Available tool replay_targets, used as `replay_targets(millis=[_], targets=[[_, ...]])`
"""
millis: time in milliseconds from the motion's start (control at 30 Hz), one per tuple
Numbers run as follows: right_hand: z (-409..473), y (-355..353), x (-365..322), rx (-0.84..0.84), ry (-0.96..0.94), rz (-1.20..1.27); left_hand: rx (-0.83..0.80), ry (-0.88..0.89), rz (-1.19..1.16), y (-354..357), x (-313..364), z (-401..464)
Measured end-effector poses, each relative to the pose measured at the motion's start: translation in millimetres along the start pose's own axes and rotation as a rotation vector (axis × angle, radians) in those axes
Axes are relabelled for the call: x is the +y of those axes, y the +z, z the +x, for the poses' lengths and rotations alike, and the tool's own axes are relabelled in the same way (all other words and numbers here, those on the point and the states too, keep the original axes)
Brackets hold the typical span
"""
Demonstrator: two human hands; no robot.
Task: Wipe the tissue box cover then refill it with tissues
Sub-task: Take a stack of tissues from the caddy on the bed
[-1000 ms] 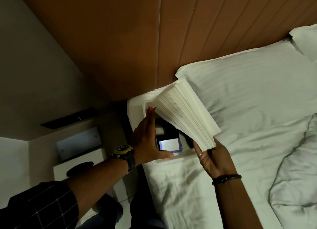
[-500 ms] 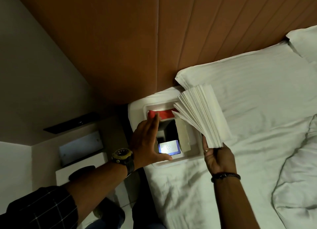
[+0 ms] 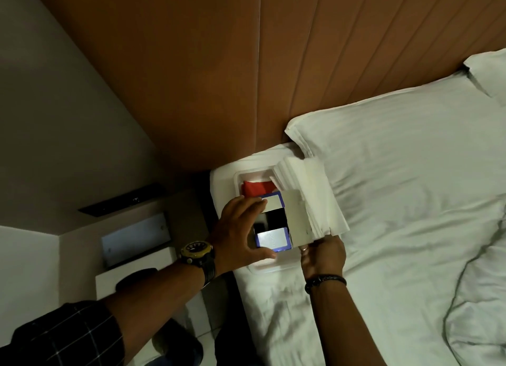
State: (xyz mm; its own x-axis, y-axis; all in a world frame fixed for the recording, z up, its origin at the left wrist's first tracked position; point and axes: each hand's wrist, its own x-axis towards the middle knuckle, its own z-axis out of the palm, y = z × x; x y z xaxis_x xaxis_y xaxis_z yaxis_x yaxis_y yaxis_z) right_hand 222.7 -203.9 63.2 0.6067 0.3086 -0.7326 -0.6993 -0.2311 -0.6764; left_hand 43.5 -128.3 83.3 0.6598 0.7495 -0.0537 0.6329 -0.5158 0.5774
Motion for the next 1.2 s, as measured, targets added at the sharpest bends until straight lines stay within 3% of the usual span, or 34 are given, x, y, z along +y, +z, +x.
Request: replay_targets(millis=[100,167,233,333,400,500,600,800,900,1033,1100,1200], targets=[[-14,7,-11,-0.169,-0.021,0.264,0.002,-0.031,-0.167,3,2,4],[-19,15,-16,-0.210,-0.067,0.286,0.022,-0.076,-0.252,7,7,8],[-22,21,-19,-0.200,-0.098,0.256,0.108,-0.276,-0.423,7,15,11],[-17,23,-22,-0.177,-0.099,0.258,0.234,-0.649,-0.962,-7,26,15],[-14,22,-23,-0.170,-0.084,0.256,0.265,-0.665,-1.120,-13,27,15],[-12,24,-19,-0.174,-0.083,0.251,0.159,-0.588,-1.192,-18,30,11],[-10,23,-15,-0.164,-0.085,0.256,0.069,-0.474,-1.025,-10,25,13],[-4,20,-22,-0.148,-0.093,0.194,-0.251,0.017,-0.152,8,-6,25],[0,16,-29,-0.142,-0.113,0.168,-0.286,0.165,0.208,8,-15,42],[7,10,-37,-0.098,-0.139,0.162,-0.246,0.261,0.188,15,-7,61],[12,7,-43,-0.065,-0.161,0.152,-0.221,0.248,0.111,21,3,64],[19,3,-56,-0.028,-0.217,0.115,-0.152,0.215,0.176,26,24,70]])
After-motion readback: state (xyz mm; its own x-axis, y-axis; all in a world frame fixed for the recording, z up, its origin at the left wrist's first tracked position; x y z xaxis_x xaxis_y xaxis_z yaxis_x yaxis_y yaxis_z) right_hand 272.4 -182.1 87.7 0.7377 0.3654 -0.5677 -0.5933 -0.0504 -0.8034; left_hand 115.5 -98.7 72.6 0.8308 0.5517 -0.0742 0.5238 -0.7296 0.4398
